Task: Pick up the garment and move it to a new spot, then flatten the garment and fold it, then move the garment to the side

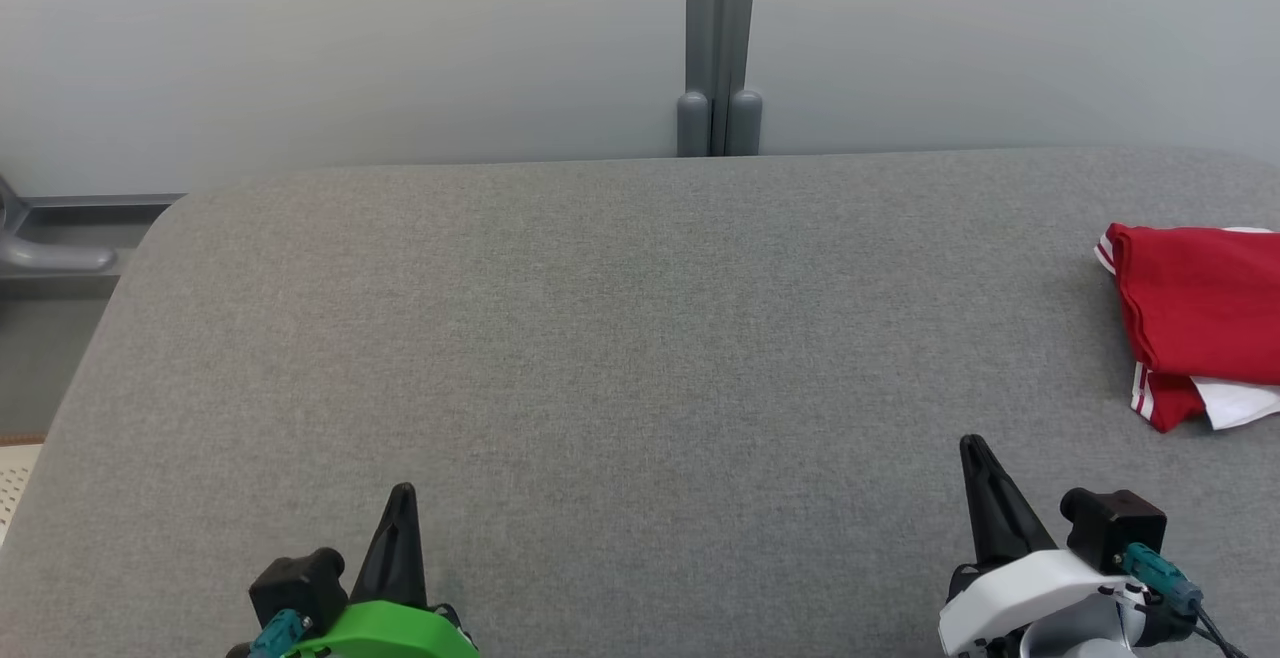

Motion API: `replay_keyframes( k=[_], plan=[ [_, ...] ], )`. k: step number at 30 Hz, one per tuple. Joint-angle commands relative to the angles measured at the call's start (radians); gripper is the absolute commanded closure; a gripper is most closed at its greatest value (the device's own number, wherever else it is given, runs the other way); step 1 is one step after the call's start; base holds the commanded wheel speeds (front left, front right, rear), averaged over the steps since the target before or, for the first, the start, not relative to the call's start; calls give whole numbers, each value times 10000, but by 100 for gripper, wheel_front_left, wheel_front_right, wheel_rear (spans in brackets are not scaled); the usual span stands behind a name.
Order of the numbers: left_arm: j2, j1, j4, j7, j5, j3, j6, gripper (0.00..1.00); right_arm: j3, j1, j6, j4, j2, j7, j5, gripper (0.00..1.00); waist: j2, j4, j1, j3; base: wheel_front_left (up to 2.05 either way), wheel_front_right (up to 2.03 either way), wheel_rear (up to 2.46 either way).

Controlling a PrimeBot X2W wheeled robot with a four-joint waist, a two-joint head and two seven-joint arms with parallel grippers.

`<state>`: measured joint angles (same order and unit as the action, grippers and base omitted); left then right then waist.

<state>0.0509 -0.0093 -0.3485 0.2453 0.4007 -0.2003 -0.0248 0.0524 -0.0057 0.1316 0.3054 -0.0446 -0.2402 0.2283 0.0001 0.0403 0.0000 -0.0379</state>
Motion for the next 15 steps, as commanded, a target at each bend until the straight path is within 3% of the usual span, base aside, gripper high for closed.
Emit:
replay_keyframes(
  k=[1,15],
  plan=[
    [2,-150,180,-95,433,130,89,100,-73,-205,-1,-160,-20,91,466,100,-1,-5,0,5,0,0,0],
    [1,-337,354,-758,2642,705,369,100,-377,-377,-3,-272,-30,745,2992,100,-1,-51,0,52,0,0,0]
  ],
)
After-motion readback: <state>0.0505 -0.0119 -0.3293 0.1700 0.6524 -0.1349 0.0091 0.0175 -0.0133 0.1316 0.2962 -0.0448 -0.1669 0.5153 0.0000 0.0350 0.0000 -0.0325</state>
